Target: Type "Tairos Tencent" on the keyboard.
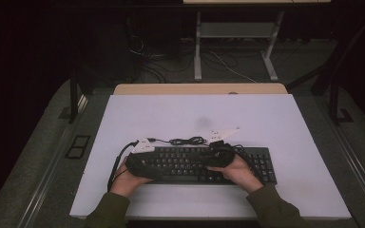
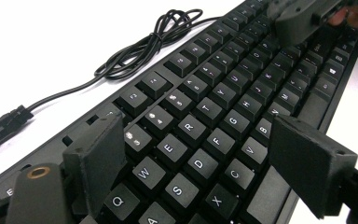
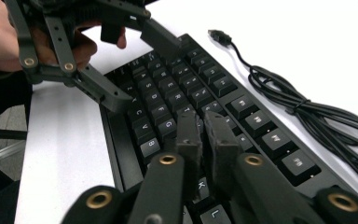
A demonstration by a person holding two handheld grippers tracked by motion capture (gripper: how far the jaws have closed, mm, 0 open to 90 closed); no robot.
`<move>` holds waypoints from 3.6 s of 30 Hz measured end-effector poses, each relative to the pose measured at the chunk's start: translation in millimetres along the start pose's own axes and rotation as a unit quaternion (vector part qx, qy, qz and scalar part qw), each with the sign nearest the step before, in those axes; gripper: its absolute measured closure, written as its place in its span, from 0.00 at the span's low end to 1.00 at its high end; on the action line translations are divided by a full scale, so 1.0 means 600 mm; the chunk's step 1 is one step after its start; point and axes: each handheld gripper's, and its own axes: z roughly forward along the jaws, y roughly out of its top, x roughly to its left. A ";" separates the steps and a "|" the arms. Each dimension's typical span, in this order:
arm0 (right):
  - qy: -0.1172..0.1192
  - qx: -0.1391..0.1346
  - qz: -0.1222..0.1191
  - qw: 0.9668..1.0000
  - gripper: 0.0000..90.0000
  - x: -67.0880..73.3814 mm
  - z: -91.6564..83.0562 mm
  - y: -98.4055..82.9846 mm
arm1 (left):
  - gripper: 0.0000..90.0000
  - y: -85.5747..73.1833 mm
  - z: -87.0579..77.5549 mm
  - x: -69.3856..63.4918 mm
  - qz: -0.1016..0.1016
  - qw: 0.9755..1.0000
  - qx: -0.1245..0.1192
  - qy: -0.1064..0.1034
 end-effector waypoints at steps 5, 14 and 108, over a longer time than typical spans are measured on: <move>0.008 0.013 -0.001 1.000 0.99 0.002 0.008 -0.002 | 0.19 -0.001 0.000 0.001 -0.002 1.000 -0.002 -0.001; 0.018 0.034 -0.018 0.999 0.99 0.018 0.022 -0.003 | 0.18 0.000 0.002 -0.002 0.005 1.000 0.001 -0.004; -0.047 0.004 0.009 0.999 0.39 -0.016 -0.010 -0.005 | 0.99 -0.009 -0.015 -0.011 0.024 0.997 0.028 -0.070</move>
